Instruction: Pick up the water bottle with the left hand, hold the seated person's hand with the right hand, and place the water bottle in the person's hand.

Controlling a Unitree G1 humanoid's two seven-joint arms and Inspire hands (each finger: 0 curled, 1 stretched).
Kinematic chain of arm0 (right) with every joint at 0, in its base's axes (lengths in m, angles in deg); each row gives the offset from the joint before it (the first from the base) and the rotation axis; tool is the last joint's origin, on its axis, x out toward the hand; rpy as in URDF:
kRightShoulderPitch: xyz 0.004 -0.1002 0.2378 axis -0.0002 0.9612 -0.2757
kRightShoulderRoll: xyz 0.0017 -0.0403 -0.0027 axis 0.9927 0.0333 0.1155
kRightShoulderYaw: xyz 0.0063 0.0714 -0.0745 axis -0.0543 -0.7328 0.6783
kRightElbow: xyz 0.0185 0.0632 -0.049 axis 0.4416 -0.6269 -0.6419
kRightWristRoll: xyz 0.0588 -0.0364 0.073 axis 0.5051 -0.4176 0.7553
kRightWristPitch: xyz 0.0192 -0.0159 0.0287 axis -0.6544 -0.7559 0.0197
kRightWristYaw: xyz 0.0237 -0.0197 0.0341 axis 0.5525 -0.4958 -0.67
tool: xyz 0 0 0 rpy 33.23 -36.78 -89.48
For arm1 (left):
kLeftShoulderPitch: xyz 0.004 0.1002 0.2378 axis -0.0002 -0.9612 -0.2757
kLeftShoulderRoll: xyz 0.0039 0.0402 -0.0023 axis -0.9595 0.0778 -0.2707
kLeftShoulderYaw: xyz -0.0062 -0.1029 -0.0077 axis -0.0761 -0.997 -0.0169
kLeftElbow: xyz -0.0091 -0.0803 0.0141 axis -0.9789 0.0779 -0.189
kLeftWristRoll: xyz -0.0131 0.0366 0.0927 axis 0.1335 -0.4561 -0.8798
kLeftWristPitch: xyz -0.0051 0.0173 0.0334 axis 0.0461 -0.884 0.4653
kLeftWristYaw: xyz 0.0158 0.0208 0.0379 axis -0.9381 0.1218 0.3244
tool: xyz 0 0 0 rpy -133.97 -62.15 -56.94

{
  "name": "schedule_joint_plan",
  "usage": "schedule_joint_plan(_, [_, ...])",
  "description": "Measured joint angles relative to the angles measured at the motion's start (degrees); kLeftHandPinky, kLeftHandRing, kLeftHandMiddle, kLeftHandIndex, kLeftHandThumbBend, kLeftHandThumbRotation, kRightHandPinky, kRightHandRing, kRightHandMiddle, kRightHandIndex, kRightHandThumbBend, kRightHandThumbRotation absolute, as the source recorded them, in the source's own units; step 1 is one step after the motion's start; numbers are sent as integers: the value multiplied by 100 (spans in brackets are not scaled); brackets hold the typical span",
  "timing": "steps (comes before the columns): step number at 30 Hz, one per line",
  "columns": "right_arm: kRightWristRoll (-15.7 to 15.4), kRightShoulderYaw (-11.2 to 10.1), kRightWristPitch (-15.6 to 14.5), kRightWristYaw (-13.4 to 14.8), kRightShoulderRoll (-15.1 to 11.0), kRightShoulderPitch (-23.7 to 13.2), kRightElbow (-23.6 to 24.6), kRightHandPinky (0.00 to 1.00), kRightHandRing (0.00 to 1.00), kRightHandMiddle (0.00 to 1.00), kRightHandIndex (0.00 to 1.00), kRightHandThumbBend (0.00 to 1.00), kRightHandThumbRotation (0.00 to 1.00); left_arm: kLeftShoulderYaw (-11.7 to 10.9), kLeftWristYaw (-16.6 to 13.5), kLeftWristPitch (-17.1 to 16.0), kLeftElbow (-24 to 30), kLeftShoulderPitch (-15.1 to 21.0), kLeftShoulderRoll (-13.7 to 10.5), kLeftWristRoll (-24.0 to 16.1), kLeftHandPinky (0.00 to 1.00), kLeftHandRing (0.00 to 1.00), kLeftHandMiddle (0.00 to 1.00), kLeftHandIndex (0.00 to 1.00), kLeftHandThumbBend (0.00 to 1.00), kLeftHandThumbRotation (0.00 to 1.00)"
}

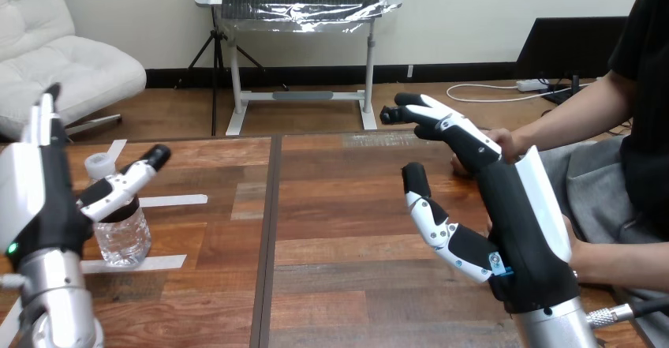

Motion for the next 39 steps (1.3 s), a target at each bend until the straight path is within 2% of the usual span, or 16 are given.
schedule_joint_plan(14, [-24,-1,-106,-96,-152,-60,0,81,85,85,73,10,0,67,369,326,-253,358,-5,213,94,97,98,99,100,67])
schedule_joint_plan(29, [-116,-3,-333,-143,-211,-92,1,81,84,84,72,11,0,224,441,436,-606,471,-114,213,97,98,98,98,100,67])
schedule_joint_plan(39, [-108,-5,-394,-223,-225,-92,1,75,82,84,71,13,0,280,424,438,-921,535,-155,212,98,98,97,97,98,67])
